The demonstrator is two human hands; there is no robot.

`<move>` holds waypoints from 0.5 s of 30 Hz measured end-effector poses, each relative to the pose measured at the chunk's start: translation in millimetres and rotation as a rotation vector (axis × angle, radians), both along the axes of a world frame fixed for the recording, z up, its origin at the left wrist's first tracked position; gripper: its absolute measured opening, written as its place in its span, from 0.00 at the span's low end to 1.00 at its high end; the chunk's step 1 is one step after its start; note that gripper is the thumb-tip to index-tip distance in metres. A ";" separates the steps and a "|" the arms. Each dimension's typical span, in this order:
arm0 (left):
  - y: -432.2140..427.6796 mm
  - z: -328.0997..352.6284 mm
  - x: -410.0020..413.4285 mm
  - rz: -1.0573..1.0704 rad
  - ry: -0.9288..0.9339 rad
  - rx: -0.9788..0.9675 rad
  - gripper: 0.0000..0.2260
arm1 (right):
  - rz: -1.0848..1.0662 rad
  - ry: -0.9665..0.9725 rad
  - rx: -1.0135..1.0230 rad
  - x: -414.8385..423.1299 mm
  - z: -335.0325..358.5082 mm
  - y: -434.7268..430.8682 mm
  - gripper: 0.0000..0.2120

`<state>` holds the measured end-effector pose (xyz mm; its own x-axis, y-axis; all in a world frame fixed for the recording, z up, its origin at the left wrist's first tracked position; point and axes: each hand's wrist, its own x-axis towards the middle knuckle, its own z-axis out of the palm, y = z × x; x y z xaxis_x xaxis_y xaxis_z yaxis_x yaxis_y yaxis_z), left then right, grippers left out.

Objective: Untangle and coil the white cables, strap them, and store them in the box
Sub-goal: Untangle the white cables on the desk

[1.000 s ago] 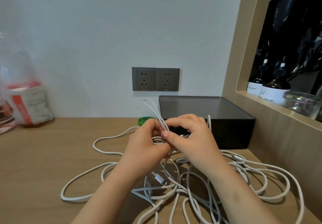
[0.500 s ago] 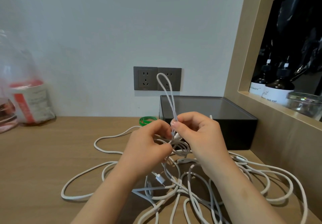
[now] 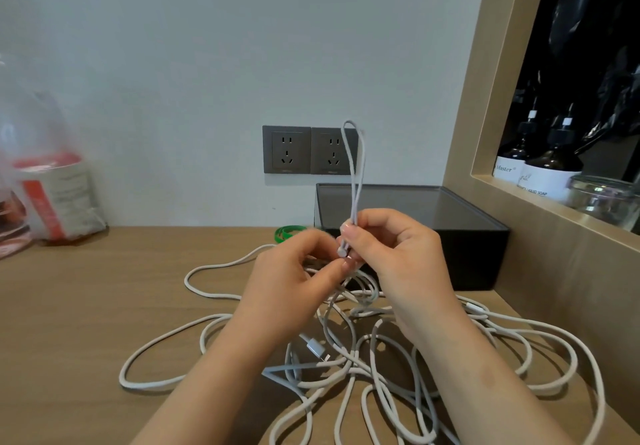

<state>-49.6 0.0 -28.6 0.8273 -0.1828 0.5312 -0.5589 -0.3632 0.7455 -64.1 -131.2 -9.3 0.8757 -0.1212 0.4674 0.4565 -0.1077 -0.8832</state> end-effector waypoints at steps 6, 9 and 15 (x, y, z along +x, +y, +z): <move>-0.8 0.9 -1.8 -0.026 -0.057 -0.044 0.04 | -0.045 -0.021 0.016 2.3 0.8 -2.2 0.05; -0.7 -0.5 -1.8 -0.012 -0.052 -0.088 0.07 | -0.040 -0.011 0.002 2.7 1.0 -2.9 0.05; -2.1 -0.2 -3.5 -0.022 0.008 -0.056 0.06 | -0.069 -0.019 -0.060 4.3 -2.8 -1.4 0.05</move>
